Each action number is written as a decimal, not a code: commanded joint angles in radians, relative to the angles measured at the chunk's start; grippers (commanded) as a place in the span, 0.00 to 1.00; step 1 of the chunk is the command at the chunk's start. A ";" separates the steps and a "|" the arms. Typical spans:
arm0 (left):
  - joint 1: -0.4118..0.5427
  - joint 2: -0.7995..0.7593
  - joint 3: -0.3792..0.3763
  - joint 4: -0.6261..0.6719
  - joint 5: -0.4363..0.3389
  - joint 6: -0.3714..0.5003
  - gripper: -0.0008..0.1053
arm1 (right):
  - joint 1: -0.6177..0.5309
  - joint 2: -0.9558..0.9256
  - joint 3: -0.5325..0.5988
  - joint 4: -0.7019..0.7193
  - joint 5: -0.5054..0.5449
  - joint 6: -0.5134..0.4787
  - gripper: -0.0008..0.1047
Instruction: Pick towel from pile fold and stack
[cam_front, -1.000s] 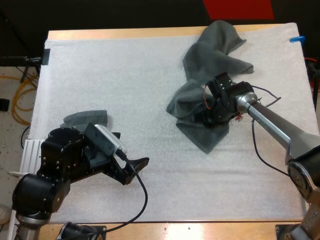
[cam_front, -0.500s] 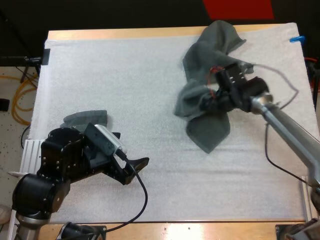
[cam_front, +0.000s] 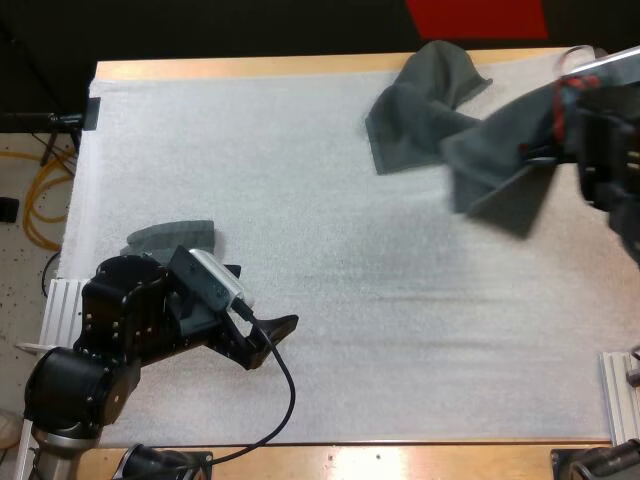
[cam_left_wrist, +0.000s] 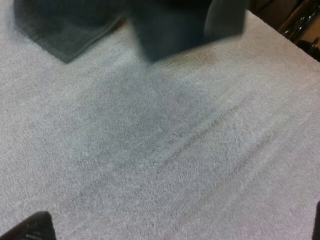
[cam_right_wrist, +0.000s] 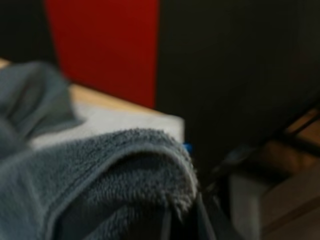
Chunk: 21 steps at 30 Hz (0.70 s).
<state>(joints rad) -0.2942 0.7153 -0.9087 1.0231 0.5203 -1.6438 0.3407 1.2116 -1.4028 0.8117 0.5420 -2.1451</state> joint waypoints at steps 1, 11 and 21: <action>-0.005 -0.002 0.004 0.003 0.008 -0.004 0.99 | 0.000 -0.029 -0.031 0.001 -0.002 -0.042 0.01; -0.005 -0.002 0.004 0.003 0.008 -0.004 0.99 | 0.018 -0.021 -0.025 0.159 -0.648 0.162 0.01; -0.005 -0.002 0.004 0.003 0.008 -0.004 0.99 | 0.330 0.263 0.099 0.119 -0.925 0.180 0.01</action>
<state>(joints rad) -0.2942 0.7153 -0.9087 1.0231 0.5203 -1.6438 0.6673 1.4743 -1.3006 0.9410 -0.3400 -1.9568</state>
